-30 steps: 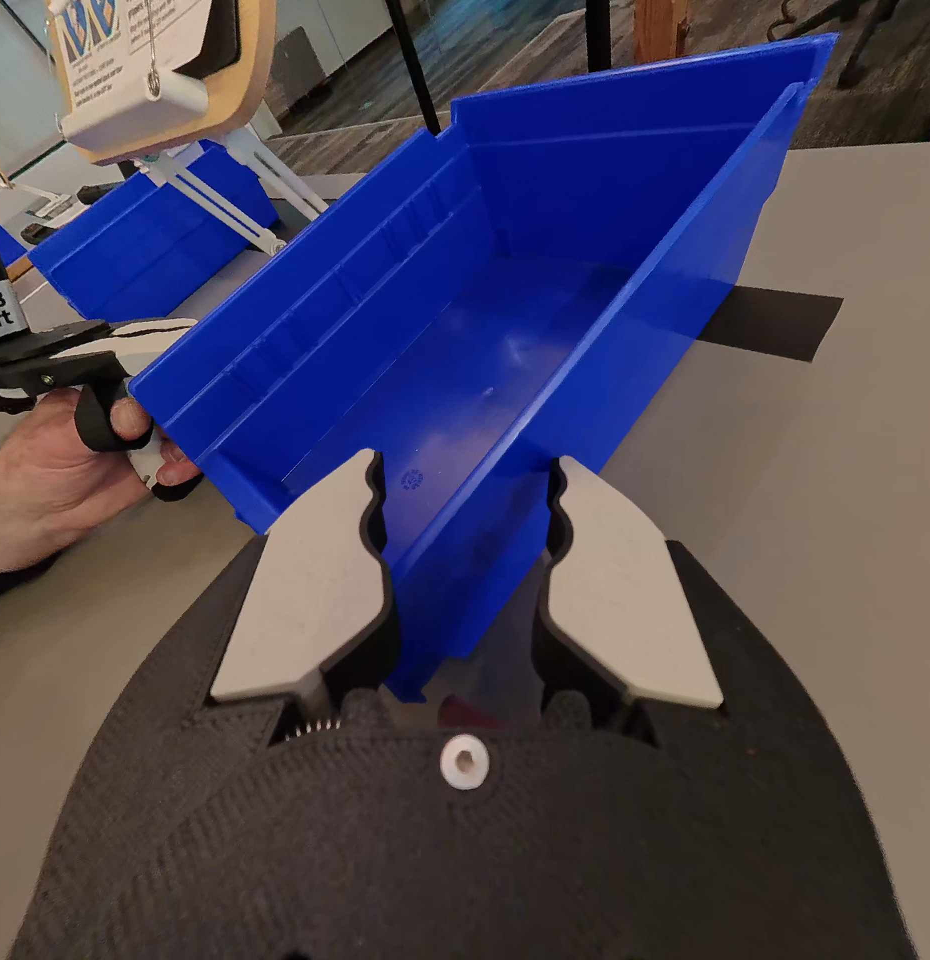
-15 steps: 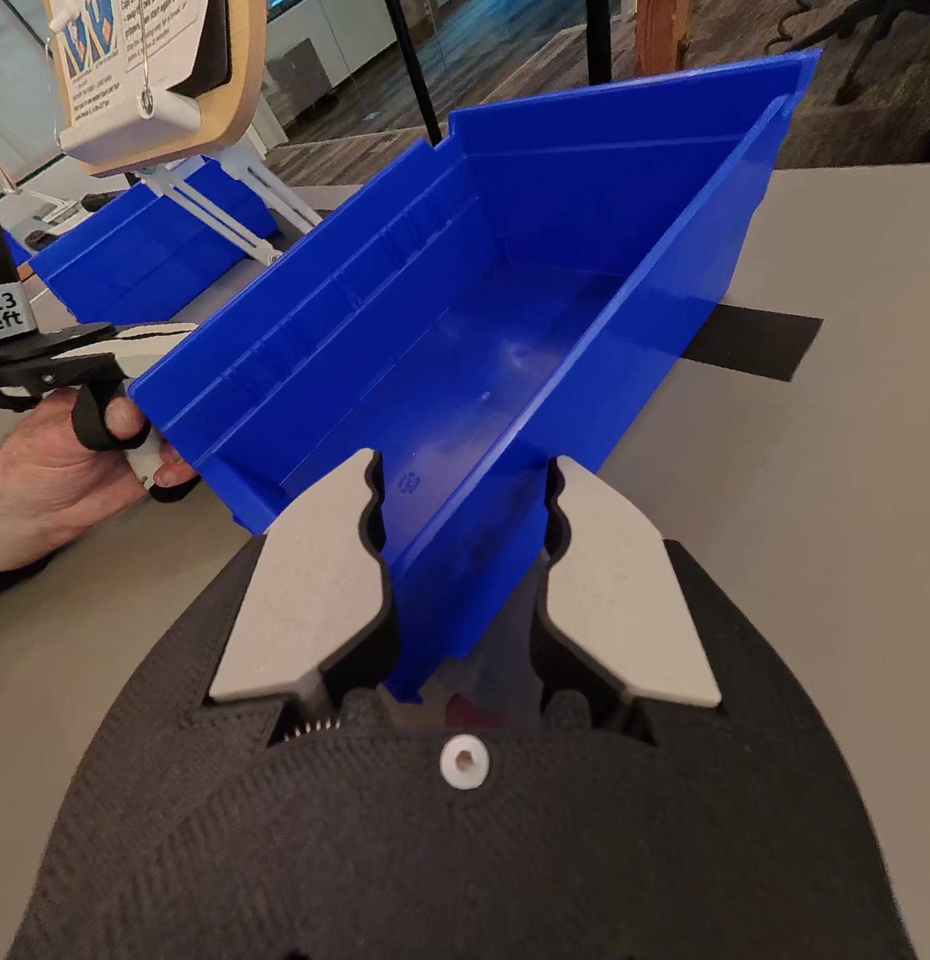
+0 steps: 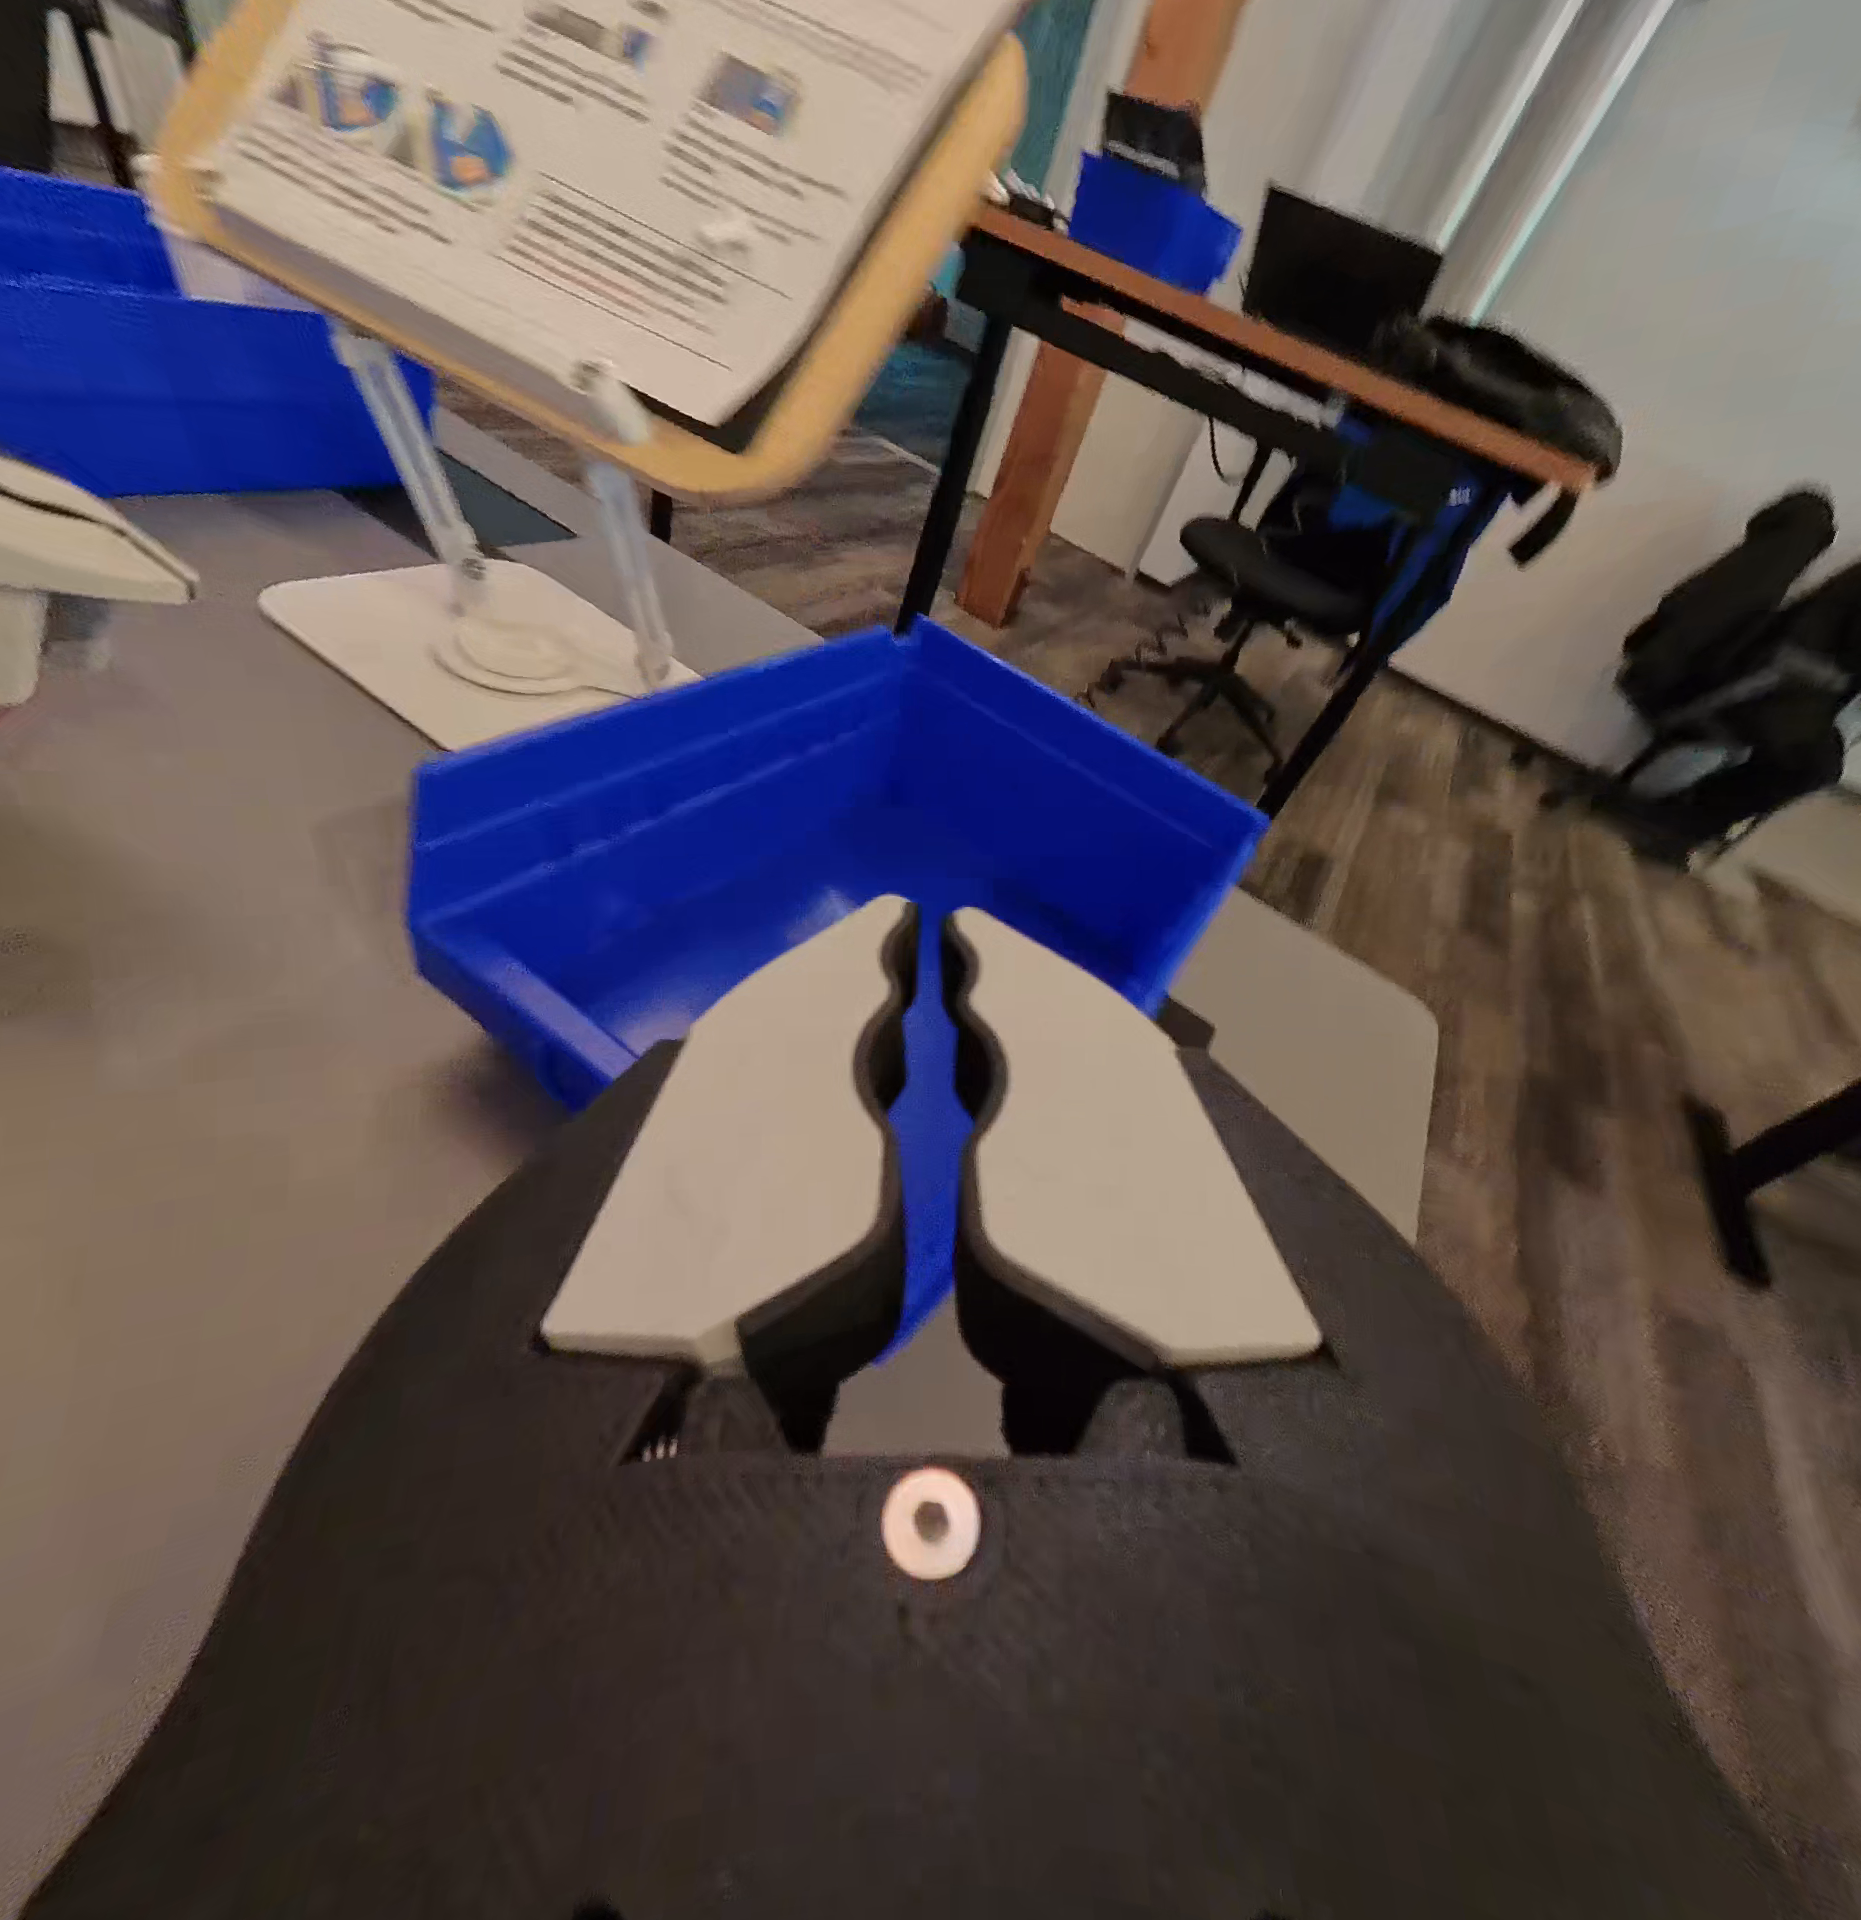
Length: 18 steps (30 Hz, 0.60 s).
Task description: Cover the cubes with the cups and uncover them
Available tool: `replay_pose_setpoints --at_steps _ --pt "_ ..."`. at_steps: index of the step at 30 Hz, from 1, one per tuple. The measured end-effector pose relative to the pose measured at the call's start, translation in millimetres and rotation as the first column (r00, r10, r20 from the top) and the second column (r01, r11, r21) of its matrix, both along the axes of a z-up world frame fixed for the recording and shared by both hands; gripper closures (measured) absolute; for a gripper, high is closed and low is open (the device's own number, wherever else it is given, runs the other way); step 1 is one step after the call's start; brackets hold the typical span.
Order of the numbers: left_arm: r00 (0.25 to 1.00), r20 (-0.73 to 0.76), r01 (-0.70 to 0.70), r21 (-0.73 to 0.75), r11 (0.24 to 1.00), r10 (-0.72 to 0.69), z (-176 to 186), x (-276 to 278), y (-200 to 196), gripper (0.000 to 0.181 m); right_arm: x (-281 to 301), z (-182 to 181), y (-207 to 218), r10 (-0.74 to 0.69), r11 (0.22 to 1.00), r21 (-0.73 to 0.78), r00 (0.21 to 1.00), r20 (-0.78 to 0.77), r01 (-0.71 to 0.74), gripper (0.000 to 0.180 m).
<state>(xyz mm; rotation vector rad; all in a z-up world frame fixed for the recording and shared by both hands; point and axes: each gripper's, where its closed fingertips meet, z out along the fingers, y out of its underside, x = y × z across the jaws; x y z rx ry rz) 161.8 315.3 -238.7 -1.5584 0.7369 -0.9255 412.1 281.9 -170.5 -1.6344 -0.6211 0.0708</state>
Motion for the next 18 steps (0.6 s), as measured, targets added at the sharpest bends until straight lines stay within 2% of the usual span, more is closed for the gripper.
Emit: replay_pose_setpoints --at_steps 4,7,10,12,15,18 --pt "0.998 -0.045 -0.043 0.033 0.999 0.044 -2 -46 -10 0.181 -87 -4 -20 0.170 0.985 -0.003 0.984 -0.054 -0.171 0.180" --pt "0.994 -0.071 -0.083 0.051 0.995 0.086 -4 -79 -15 0.181 -170 -31 -27 0.325 0.942 -0.060 0.942 -0.086 -0.330 0.180" --pt "0.990 -0.091 -0.095 0.105 0.990 0.104 1 -107 -18 0.181 -255 -65 -33 0.463 0.864 -0.142 0.872 -0.159 -0.484 0.180" --pt "0.980 -0.145 -0.115 0.163 0.980 0.139 1 -125 -17 0.181 -302 -86 -31 0.518 0.823 -0.179 0.842 -0.152 -0.539 0.180" --pt "0.956 -0.206 -0.159 0.235 0.959 0.209 -4 -146 -13 0.181 -360 -99 -16 0.557 0.768 -0.216 0.795 -0.242 -0.603 0.180" --pt "0.967 -0.152 -0.180 0.164 0.970 0.206 -2 -152 -6 0.181 -399 -92 15 0.550 0.783 -0.176 0.797 -0.251 -0.596 0.180"
